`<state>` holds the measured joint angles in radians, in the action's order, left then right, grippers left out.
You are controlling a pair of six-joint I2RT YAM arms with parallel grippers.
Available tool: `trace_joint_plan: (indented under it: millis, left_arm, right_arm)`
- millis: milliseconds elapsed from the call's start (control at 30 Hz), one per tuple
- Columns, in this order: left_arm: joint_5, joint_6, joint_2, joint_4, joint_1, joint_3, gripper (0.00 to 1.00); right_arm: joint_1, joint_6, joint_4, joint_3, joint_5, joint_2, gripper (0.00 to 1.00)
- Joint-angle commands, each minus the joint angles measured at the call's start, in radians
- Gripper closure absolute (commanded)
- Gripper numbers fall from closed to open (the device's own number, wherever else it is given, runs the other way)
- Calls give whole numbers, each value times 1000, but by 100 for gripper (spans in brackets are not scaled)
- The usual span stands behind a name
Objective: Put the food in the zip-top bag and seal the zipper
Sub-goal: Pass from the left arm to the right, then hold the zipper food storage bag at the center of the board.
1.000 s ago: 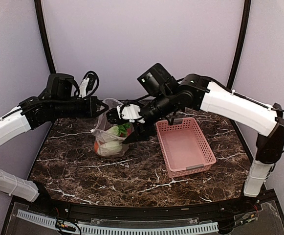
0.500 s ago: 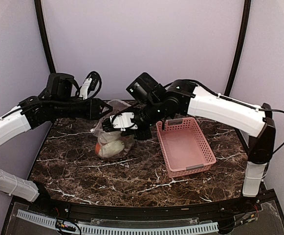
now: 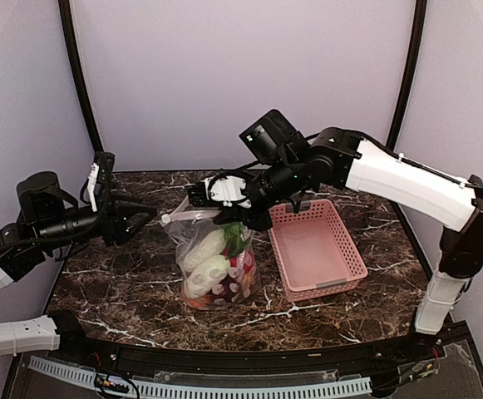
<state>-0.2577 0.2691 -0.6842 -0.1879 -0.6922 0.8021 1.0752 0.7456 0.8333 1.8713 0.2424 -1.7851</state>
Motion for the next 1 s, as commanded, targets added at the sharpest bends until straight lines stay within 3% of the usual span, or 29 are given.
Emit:
trace_joint_plan:
  millis: [0,233,833,967]
  left_arm:
    - [-115,19,12,152,-11,-125,39]
    - [-206,1,-52,318,-25,-191,43]
    - [-122,-106,-190,539,-47,-250,59]
    - [-135,-119,-230,592,-47,-253,67]
  right_arm:
    - [-23,-38,-34,-47,65,66,100]
    - [-25,-56,-43,-96,78,97,100]
    - [-29,-81,-48,-101,97,95,100]
    - [-30,-82,-48,-103,94,91,100]
